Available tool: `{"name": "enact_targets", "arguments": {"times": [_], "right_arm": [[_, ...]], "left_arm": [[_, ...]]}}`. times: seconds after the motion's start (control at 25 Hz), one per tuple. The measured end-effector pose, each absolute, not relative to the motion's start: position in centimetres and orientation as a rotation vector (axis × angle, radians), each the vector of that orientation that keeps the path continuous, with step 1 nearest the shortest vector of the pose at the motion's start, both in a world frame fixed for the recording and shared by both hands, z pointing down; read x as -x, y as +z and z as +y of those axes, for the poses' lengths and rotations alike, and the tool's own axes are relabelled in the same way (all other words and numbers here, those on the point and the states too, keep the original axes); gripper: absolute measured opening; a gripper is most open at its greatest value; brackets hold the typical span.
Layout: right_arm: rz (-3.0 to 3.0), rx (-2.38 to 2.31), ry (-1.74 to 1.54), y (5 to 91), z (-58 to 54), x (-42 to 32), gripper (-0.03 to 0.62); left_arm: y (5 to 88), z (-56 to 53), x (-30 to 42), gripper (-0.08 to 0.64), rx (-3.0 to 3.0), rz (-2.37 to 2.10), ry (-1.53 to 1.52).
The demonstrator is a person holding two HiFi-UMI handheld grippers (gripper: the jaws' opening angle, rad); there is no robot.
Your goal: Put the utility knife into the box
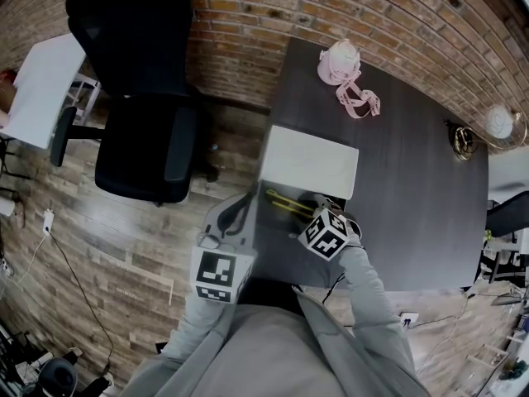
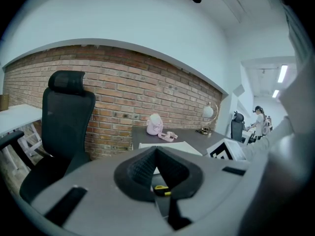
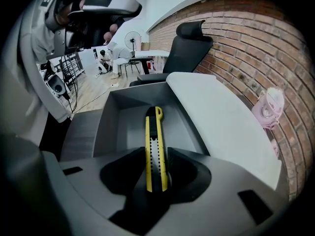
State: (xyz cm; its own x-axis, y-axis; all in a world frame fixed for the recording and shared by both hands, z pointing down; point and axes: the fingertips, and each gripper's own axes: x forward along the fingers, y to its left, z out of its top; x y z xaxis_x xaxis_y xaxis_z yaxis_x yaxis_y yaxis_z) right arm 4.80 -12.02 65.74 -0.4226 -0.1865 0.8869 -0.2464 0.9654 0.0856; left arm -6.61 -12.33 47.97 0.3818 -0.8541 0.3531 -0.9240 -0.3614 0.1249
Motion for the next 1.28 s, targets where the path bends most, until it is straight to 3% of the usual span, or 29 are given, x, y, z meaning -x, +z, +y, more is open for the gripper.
{"name": "enact_targets", "arguments": {"times": [0.72, 1.28], "right_arm": [[-2.156, -0.500, 0.048, 59.5, -12.8, -5.9, 0.143], [-2.419, -0.881, 0.027, 47.4, -14.9, -7.3, 0.143]], "left_arm": [[45.6, -12.5, 5.9, 0.020, -2.388, -1.587, 0.288], [41.6, -13.4, 5.0, 0.020, -2.486, -1.601, 0.250]]}}
